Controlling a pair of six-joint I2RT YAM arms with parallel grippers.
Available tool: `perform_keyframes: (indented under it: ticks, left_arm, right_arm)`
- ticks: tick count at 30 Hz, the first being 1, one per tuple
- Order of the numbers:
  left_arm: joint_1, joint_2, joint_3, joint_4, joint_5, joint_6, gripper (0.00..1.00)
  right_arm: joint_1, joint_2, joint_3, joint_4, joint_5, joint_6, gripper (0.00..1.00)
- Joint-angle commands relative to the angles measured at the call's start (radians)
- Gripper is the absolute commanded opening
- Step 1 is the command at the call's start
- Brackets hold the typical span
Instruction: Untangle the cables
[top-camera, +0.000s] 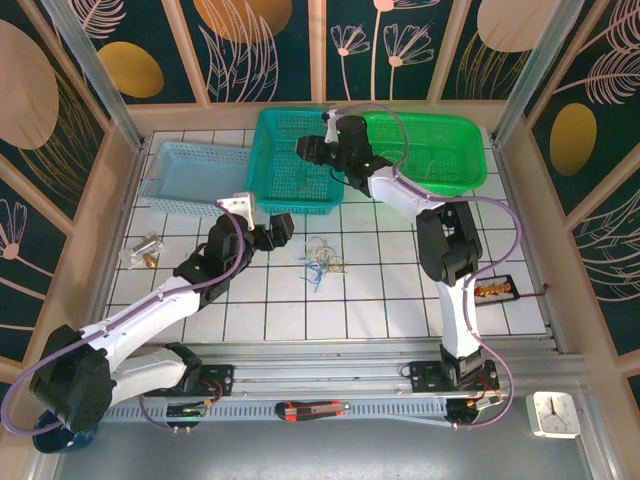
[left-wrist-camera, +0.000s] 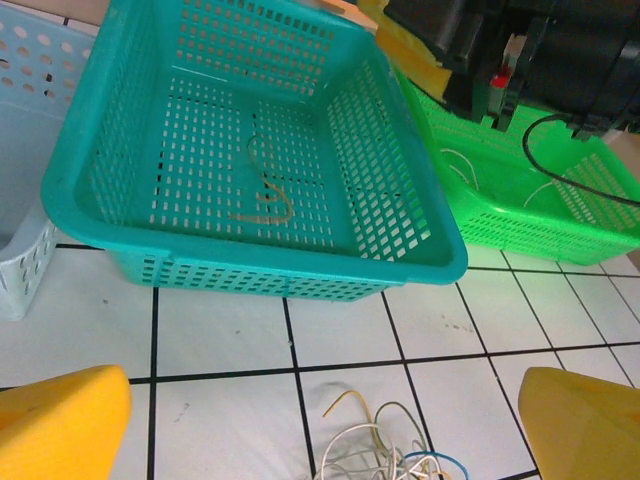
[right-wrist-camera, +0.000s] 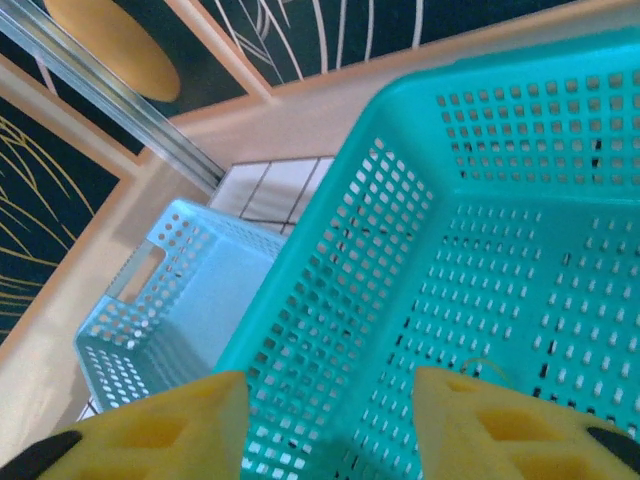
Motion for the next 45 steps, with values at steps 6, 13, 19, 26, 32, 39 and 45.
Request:
perform_keyframes:
  ticks: [6, 13, 19, 26, 32, 39, 45]
  left_arm:
    - [0.005, 0.034, -0.02, 0.054, 0.021, -0.034, 0.99]
    - [0.005, 0.076, -0.018, 0.063, 0.049, -0.035, 0.99]
    - [0.006, 0.095, -0.024, 0.057, 0.077, -0.024, 0.99]
    - [0.005, 0.113, -0.028, 0.056, 0.125, -0.023, 0.99]
    - [0.005, 0.136, -0.025, 0.066, 0.151, -0.039, 0.99]
    - [0.005, 0.166, -0.011, 0.07, 0.179, -0.047, 0.99]
    - [0.006, 0.173, -0.004, 0.065, 0.184, -0.048, 0.99]
  right_arm:
    - [-0.01, -0.25, -0.169, 0.038, -0.027, -0.019, 0.49]
    - [-0.004, -0.518, -0.551, 0.139, -0.025, 0.035, 0.49]
    - [0.037, -0.704, -0.845, 0.129, 0.04, 0.045, 0.49]
    - [0.081, -0.855, -1.087, 0.074, 0.089, 0.101, 0.47]
    - [0.114, -0.936, -1.219, 0.077, 0.124, 0.185, 0.47]
    - [0.125, -0.885, -1.273, 0.16, 0.093, 0.232, 0.49]
    - [0.125, -0.79, -1.275, 0.262, 0.035, 0.265, 0.44]
